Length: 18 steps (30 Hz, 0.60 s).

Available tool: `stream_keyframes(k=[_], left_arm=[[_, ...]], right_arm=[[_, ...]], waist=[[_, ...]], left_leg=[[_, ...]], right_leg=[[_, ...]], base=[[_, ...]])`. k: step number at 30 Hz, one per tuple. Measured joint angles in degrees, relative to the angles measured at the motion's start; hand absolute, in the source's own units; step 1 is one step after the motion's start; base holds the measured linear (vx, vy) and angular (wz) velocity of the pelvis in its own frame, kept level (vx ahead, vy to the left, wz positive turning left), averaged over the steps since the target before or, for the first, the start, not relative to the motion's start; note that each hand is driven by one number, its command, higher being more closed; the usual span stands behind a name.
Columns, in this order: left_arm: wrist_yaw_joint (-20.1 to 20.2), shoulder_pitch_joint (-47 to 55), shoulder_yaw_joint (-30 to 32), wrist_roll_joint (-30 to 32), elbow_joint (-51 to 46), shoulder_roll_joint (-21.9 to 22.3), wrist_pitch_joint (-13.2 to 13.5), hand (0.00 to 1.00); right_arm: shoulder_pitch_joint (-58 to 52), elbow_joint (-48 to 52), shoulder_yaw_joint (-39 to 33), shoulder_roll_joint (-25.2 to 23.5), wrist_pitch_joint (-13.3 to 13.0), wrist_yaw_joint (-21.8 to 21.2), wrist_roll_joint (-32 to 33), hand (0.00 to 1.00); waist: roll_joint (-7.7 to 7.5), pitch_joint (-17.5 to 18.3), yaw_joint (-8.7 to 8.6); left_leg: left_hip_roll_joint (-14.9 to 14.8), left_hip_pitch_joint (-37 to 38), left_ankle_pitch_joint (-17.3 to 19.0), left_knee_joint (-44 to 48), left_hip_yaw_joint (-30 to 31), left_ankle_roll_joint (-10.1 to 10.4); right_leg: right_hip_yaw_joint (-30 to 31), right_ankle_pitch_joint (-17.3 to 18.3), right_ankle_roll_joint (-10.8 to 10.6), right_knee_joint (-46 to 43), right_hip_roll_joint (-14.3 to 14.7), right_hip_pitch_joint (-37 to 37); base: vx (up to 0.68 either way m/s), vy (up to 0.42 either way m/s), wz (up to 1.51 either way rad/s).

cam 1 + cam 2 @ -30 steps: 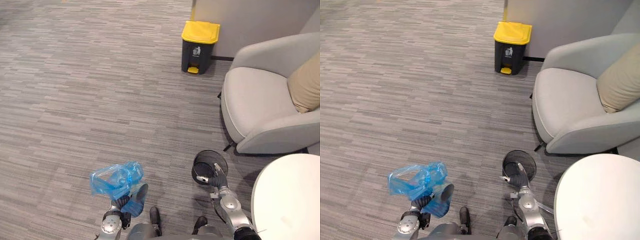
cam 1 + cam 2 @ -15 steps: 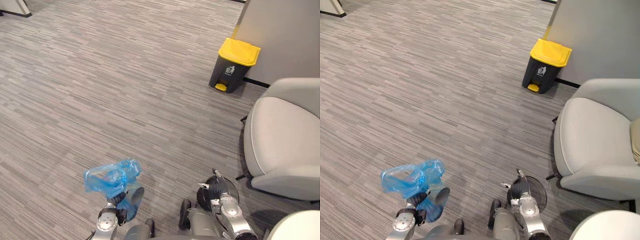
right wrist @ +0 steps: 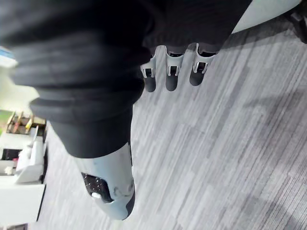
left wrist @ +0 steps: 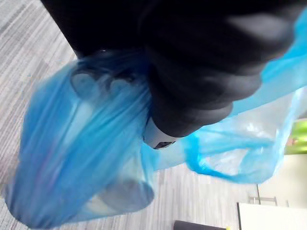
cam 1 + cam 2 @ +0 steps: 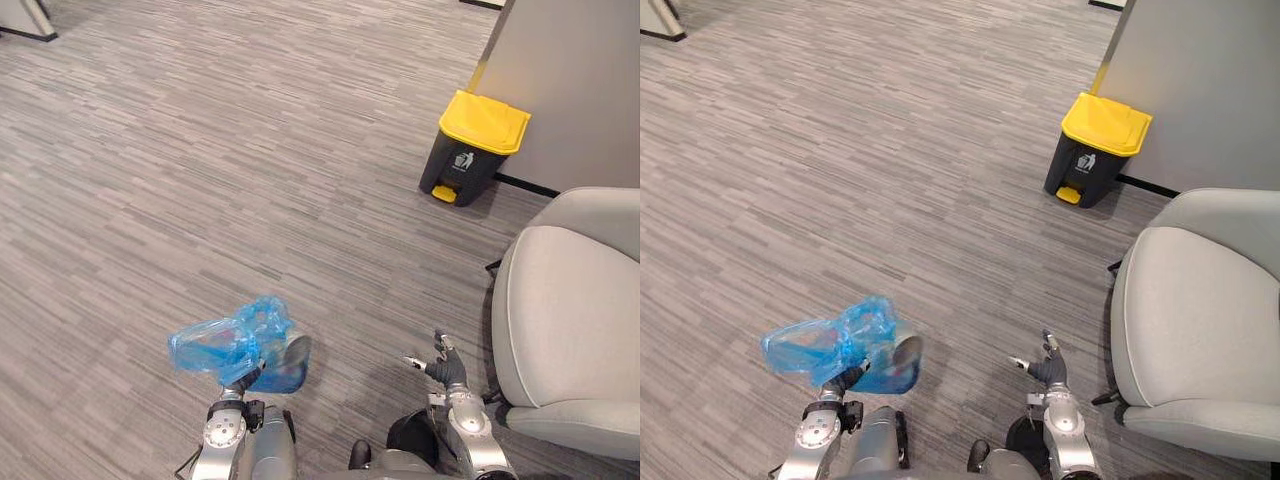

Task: Gather rubbish on tea table into small bin, then transfer packed bag to large trash can.

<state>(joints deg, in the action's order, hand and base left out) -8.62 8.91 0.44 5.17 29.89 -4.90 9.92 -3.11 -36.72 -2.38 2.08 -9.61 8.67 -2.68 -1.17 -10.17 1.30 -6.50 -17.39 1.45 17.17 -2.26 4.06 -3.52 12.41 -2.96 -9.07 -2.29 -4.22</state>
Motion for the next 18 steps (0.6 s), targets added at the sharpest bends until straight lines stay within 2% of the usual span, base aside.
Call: stream_keyframes(k=[1,3,5,6,8,9,10,12,13,14,15,16,17,18], left_arm=[[0.14,-0.30,0.03,0.00,0.05,-0.23,-0.13,1.00],[0.72,0.17,-0.06,0.02,0.02,0.25,-0.22,1.00],[0.91,1.79,-0.02,-0.02,0.04,-0.06,-0.50,1.00],[0.88,2.66,-0.06,-0.03,0.04,-0.59,-0.63,1.00],[0.83,2.92,-0.25,-0.13,0.02,-1.22,-0.69,1.00],[0.68,2.70,-0.09,-0.18,-0.03,-1.90,-0.68,1.00],[0.66,2.43,0.27,-0.34,-0.02,-2.41,-0.69,1.00],[0.18,2.32,0.65,-0.52,0.05,-2.28,-0.68,1.00],[-0.22,2.27,0.94,-0.52,0.28,-2.18,-0.68,1.00],[-0.23,2.16,1.53,-0.54,0.63,-2.69,-0.66,1.00],[-0.22,2.24,1.60,-0.54,0.75,-3.32,-0.63,1.00],[-0.21,1.62,1.59,-0.50,2.10,-2.80,-0.69,1.00],[-0.22,0.99,1.85,-0.49,2.79,-2.13,-0.53,1.00],[-0.24,0.79,1.98,-0.49,2.79,-2.03,-0.51,1.00]], right_arm=[[-0.11,-0.06,-0.06,-0.17,-0.03,0.00,-0.13,0.00],[-0.08,-0.21,0.05,-0.13,0.01,-0.04,-0.18,0.00],[0.21,-1.06,0.61,-0.54,0.11,-0.14,-0.26,0.00],[0.30,-1.55,1.17,-0.59,0.15,-0.14,-0.31,0.00],[0.43,-2.59,1.65,-0.57,0.22,-0.17,-0.65,0.00],[0.41,-2.94,1.79,-0.56,0.50,-0.17,-1.47,0.00],[0.57,-3.03,2.01,-0.36,1.02,-0.18,-2.02,0.00],[1.74,-4.11,2.60,0.61,1.14,-0.19,-2.44,0.00],[3.08,-5.09,2.94,1.14,1.21,-0.17,-2.45,0.00],[3.35,-5.09,2.97,1.27,1.19,-0.11,-2.48,0.00],[3.19,-5.07,3.01,1.38,1.16,-0.09,-2.52,0.00],[2.65,-5.42,2.92,2.21,1.20,-0.08,-2.54,0.00],[3.23,-5.64,2.90,3.32,1.30,-0.07,-2.54,0.00],[3.60,-5.65,2.84,3.58,1.31,-0.08,-2.53,0.00]], waist=[[-0.68,-0.01,-0.05],[-0.42,-0.16,-0.22],[-0.43,-0.19,-0.17],[-0.53,-0.14,-0.30],[-0.74,-0.07,-0.54],[-0.64,-0.13,-0.74],[-0.67,-0.19,-0.98],[-0.42,-0.36,-1.67],[0.09,-0.66,-1.89],[-0.42,-0.37,-2.11],[-1.26,-0.12,-2.16],[-0.28,-0.40,-2.25],[1.63,-0.06,-1.98],[2.07,-0.17,-2.12]], left_leg=[[1.02,-0.09,2.86,1.92,-2.20,-0.99],[1.58,1.68,6.55,3.95,-5.51,-2.17],[1.65,5.60,9.07,3.70,-9.06,-2.87],[1.63,8.01,10.47,3.47,-10.81,-3.32],[1.64,10.90,12.04,2.63,-12.31,-3.67],[1.56,12.34,12.53,1.52,-12.57,-3.63],[1.32,13.80,12.46,0.21,-12.70,-3.76],[-0.15,16.20,12.49,-1.14,-13.60,-2.62],[-1.40,17.85,12.78,-1.74,-14.26,-1.94],[-1.51,19.65,12.97,-3.16,-14.55,-0.29],[-0.87,20.73,13.46,-3.53,-14.49,0.57],[-1.73,22.01,14.64,-3.63,-13.13,2.34],[-3.61,22.13,14.24,-3.11,-12.03,3.07],[-4.13,22.30,14.14,-2.18,-11.57,3.20]], right_leg=[[1.90,1.54,-1.26,-3.00,-1.98,1.10],[4.30,2.61,-2.89,-11.05,-3.97,4.21],[5.23,1.61,-5.66,-22.43,-5.39,8.96],[4.35,0.03,-7.49,-29.84,-6.61,12.17],[-0.21,0.08,-5.15,-36.91,-8.61,15.99],[-3.70,1.46,-2.93,-38.46,-9.02,18.31],[-7.05,2.85,-1.29,-37.74,-8.84,20.47],[-11.84,3.37,0.10,-32.22,-7.73,23.24],[-14.40,2.29,0.75,-25.75,-6.45,25.00],[-15.54,-2.59,1.05,-15.55,-4.94,25.26],[-15.17,-8.94,2.28,-10.76,-4.46,24.94],[-14.97,-13.64,6.69,-10.39,-3.47,23.83],[-15.32,-10.61,6.79,-11.56,-1.98,23.74],[-15.47,-9.24,6.86,-12.47,-1.69,24.05]], base=[[0.25,0.254,-0.65],[0.21,0.263,-0.81],[0.22,0.216,-0.94],[0.25,0.144,-0.73],[0.27,0.079,-0.48],[0.29,-0.019,-0.17],[0.30,-0.053,-0.07],[0.35,-0.130,-0.08],[0.56,-0.219,-0.15],[0.42,-0.158,-0.11],[0.47,-0.158,0.05],[0.44,-0.176,-0.02],[0.52,-0.217,-0.07],[0.41,-0.200,-0.14]])
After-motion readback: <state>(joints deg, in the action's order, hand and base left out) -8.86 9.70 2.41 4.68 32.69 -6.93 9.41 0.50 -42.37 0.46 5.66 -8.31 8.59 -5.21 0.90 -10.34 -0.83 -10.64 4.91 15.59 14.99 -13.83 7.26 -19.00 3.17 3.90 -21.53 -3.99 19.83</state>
